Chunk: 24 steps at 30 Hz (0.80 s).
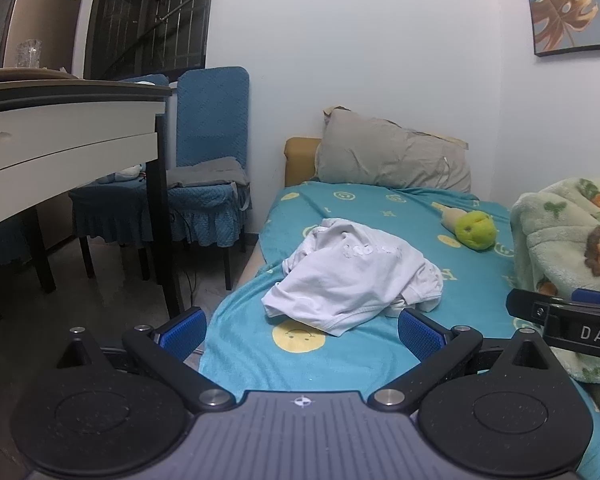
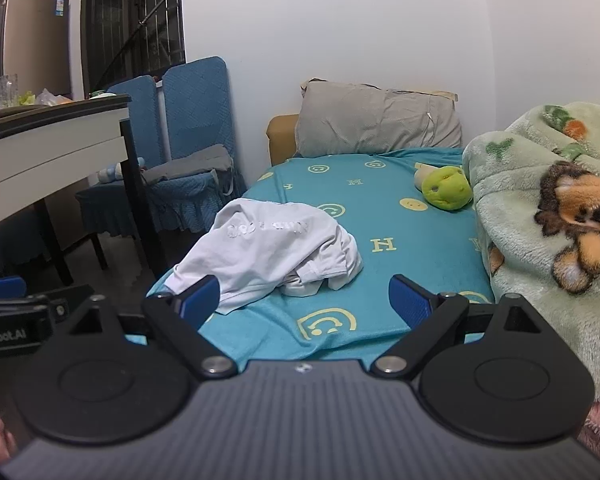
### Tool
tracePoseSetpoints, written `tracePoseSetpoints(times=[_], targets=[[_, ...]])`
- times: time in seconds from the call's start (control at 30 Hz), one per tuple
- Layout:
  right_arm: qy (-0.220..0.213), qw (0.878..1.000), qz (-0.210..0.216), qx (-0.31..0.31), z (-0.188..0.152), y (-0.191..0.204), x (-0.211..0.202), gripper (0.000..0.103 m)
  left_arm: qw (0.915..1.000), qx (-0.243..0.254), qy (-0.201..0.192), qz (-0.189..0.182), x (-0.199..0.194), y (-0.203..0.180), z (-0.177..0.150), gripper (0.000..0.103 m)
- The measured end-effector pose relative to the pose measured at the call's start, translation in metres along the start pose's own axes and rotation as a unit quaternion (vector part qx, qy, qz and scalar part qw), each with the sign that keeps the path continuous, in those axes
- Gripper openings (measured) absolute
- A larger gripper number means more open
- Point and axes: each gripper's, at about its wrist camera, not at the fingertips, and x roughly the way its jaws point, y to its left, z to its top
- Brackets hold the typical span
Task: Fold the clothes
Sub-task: 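Move both grippers toward the crumpled white T-shirt on the bed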
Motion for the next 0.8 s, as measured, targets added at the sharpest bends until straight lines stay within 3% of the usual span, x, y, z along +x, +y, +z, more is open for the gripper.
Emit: tracePoseSetpoints(times=[0.4, 0.8], targets=[[0.005, 1.000, -0.007, 0.004, 0.0014, -0.0022, -0.0035, 0.093, 0.9998, -0.003, -0.018, -0.004, -0.0046, 0.0042, -0.0013, 0.103], [0.010, 1.000, -0.016, 0.021, 0.0019, -0.0072, -0.0001, 0.093, 0.9999, -0.009, -0.012, -0.009, -0.0032, 0.0051, -0.0025, 0.103]])
